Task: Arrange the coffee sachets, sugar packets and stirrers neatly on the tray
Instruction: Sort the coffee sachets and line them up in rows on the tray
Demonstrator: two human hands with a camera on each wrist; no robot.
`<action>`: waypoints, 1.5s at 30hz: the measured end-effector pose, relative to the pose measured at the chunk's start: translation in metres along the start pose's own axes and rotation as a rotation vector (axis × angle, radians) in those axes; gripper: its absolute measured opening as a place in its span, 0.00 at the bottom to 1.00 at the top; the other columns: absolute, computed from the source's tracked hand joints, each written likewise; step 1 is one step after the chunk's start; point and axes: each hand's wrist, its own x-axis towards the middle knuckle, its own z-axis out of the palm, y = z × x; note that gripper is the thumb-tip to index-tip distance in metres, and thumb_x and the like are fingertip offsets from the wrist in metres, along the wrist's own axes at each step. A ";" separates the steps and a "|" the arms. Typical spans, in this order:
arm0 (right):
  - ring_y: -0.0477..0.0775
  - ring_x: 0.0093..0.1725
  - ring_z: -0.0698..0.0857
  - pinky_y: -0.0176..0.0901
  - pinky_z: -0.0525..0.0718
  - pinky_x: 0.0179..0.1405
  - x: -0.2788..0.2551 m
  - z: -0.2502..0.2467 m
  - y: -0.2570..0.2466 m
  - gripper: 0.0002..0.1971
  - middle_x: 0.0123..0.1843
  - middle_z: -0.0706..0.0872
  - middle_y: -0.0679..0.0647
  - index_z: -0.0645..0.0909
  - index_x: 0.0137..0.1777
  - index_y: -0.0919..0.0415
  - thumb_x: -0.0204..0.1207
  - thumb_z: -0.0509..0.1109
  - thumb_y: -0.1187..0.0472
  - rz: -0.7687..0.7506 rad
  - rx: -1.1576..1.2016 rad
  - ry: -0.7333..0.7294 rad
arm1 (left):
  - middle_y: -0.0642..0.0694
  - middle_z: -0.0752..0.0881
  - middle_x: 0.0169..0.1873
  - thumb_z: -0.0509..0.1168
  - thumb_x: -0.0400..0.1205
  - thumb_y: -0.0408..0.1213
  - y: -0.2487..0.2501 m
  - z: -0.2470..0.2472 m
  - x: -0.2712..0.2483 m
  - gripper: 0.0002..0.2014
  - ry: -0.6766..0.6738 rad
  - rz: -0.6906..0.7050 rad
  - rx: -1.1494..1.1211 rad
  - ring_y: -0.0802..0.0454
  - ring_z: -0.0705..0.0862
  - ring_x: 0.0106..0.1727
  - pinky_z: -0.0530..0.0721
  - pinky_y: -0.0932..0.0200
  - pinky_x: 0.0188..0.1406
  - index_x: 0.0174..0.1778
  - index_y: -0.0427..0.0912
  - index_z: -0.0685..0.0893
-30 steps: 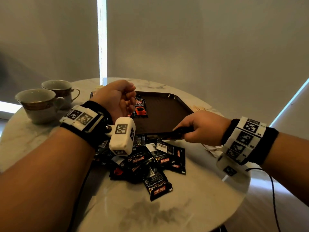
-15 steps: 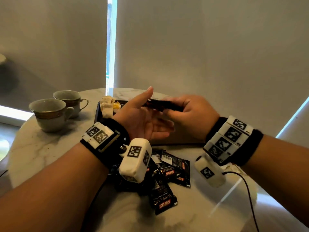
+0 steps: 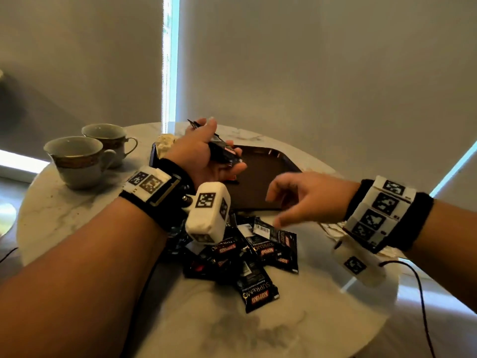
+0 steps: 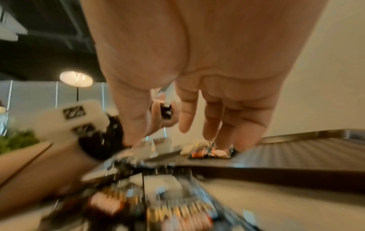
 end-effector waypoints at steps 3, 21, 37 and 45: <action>0.40 0.57 0.80 0.39 0.85 0.57 -0.001 0.020 0.001 0.28 0.59 0.79 0.37 0.77 0.64 0.40 0.66 0.83 0.43 0.024 -0.160 -0.163 | 0.40 0.80 0.47 0.64 0.89 0.44 0.003 -0.005 0.001 0.05 0.003 0.074 -0.027 0.44 0.84 0.41 0.86 0.54 0.26 0.59 0.52 0.77; 0.49 0.47 0.84 0.43 0.85 0.43 0.010 0.040 -0.015 0.16 0.49 0.85 0.49 0.79 0.52 0.49 0.72 0.77 0.42 0.084 -0.146 -0.071 | 0.42 0.81 0.43 0.65 0.81 0.38 0.023 -0.038 0.009 0.14 0.037 0.030 -0.166 0.45 0.84 0.38 0.85 0.53 0.29 0.61 0.41 0.74; 0.47 0.41 0.84 0.43 0.86 0.44 0.006 0.022 -0.013 0.14 0.44 0.87 0.51 0.81 0.50 0.52 0.71 0.80 0.50 0.087 0.009 -0.035 | 0.45 0.79 0.39 0.65 0.82 0.39 0.016 -0.032 0.007 0.13 -0.008 -0.021 -0.085 0.50 0.80 0.34 0.77 0.61 0.26 0.61 0.46 0.74; 0.50 0.42 0.81 0.46 0.85 0.41 0.020 0.043 -0.021 0.15 0.47 0.85 0.52 0.80 0.51 0.54 0.71 0.79 0.50 0.075 -0.182 -0.083 | 0.46 0.79 0.40 0.66 0.82 0.39 0.012 -0.031 0.007 0.14 0.010 -0.034 -0.076 0.51 0.80 0.35 0.77 0.60 0.25 0.63 0.47 0.74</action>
